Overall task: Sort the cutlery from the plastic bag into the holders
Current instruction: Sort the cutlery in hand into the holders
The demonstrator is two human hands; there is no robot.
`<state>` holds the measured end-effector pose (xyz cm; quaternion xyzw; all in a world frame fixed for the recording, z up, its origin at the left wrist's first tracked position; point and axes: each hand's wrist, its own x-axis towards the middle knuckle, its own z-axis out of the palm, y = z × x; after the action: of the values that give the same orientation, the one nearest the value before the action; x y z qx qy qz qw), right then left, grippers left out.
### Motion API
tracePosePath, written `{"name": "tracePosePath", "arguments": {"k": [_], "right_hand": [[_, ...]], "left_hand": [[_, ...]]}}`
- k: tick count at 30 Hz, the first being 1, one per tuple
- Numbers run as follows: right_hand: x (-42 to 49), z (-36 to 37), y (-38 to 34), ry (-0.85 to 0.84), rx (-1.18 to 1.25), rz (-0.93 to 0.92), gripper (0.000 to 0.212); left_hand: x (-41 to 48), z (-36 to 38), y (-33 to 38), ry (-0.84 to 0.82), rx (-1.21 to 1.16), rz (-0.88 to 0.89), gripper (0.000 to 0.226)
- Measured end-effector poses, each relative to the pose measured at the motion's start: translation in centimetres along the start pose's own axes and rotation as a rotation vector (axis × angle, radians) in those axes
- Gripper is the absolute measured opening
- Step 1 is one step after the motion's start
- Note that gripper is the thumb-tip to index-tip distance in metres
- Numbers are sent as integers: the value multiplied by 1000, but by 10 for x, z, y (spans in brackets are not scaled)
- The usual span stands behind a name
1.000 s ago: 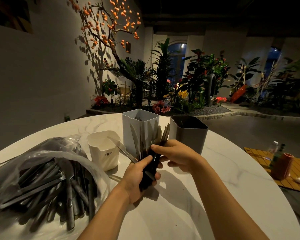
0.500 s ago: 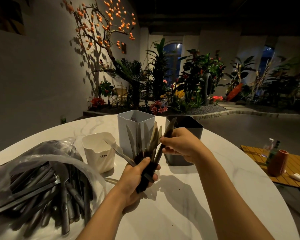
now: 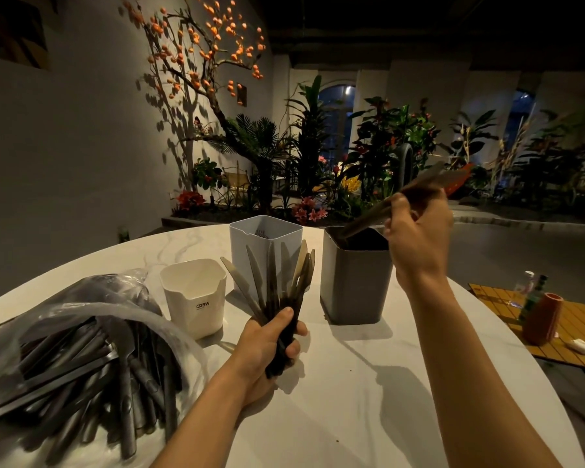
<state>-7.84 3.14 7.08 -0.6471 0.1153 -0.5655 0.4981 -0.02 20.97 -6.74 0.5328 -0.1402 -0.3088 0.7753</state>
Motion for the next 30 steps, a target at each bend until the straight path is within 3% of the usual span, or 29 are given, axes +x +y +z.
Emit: {"name": "tracePosePath", "arguments": {"k": [4, 7, 12, 15, 20, 23, 26, 28, 30], "right_hand": [[-1, -1, 9, 73, -123, -50, 15], [-2, 0, 25, -2, -296, -39, 17], [-14, 1, 52, -178, -959, 125, 21], [-15, 1, 47, -126, -966, 157, 36], [-14, 1, 50, 7, -790, -170, 67], [-16, 5, 51, 18, -778, -289, 67], [-17, 4, 58, -145, -1029, -197, 39], [-18, 2, 62, -310, -1138, -8, 42], [-20, 4, 58, -310, -1100, 53, 45]], "left_hand": [[-1, 1, 1, -12, 9, -9, 27], [-3, 3, 3, 0, 9, -26, 28], [-4, 3, 3, -3, -9, -30, 27], [-5, 3, 3, -5, -1, -28, 27], [-5, 4, 3, -3, -5, -18, 27], [-4, 4, 3, 7, 4, -23, 27], [-3, 3, 3, -5, 13, -17, 28], [-3, 2, 3, -21, 11, -14, 28], [-3, 2, 3, -25, 5, -18, 29]]}}
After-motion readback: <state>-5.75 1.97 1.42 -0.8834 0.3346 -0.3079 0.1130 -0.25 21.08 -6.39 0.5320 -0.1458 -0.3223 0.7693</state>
